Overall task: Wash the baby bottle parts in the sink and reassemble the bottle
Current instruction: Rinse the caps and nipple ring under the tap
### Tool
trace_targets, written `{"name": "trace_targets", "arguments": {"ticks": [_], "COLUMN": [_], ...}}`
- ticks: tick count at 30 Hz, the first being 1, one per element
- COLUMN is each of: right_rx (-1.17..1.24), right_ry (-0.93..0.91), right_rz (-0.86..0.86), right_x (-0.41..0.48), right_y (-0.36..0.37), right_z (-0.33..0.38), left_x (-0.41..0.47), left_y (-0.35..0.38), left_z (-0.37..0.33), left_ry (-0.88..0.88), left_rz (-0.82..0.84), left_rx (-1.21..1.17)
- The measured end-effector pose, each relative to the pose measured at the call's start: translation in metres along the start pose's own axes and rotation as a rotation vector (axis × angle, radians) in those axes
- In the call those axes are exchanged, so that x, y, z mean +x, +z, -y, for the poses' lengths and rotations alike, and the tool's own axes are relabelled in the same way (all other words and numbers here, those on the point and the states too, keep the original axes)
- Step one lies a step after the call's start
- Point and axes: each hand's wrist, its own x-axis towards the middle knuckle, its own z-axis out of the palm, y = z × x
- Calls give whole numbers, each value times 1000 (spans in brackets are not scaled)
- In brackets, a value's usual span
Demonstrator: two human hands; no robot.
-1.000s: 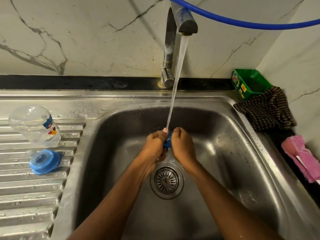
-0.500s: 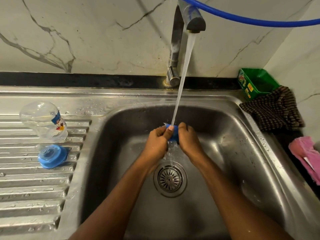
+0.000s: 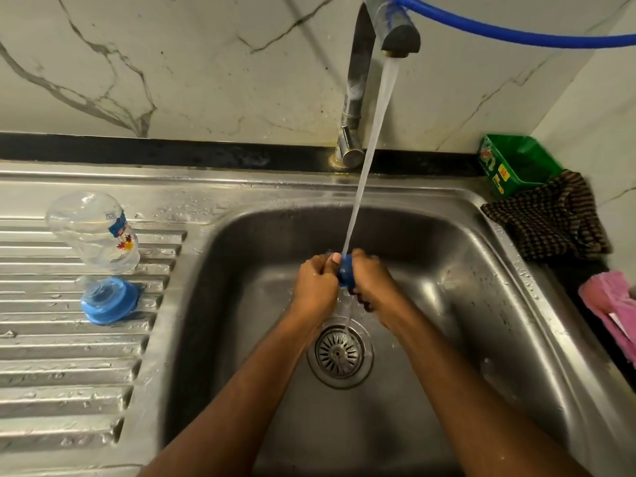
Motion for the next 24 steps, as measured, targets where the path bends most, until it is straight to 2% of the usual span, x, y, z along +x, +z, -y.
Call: {"name": "trace_targets", "arguments": {"ticks": [2,3,4,6,7,8,10,12,14,16,18,19,21,23,24], "right_rx": [-239,-231,-125,212,306,311,196,-59,-303,-414,-417,-344,-65,287,361], "right_ry": [-318,-394,-376,-120,13,56,-93,-359,-603,-768,-797,-746,-417,49,169], "right_rz": [-252,-304,-284,-128,-30,26,-53,-226,-283,-325,-370,-391,-352,-21,122], "right_x": [-3,-7,-7,-2,-1,-2,5,10,4,-3,-7,-9,-9,-6,-8], "right_y": [7,10,10,4,1,-3,-4,-7,-8,-7,-2,1,2,-8,-11], "right_z": [-3,-2,0,6,6,6,1,-8,-16,-22,-23,-20,-6,4,4], "left_x": [4,5,4,-2,-5,-8,-7,-3,3,7,8,6,2,0,-1], "left_y": [-3,-5,-8,-9,-9,-7,-7,-13,-23,-26,-22,-18,-11,-9,-7], "left_z": [0,0,0,-2,-4,-4,-1,-3,-7,-7,-5,-3,-1,0,0], "left_ry": [-23,-5,40,170,223,251,209,42,-120,-155,-94,-44,77,217,274], "left_rz": [-30,-10,29,82,88,84,111,168,194,214,240,253,231,139,95], "left_rx": [-130,-173,-176,-91,-40,-1,5,-49,-112,-179,-242,-263,-236,-50,39]}}
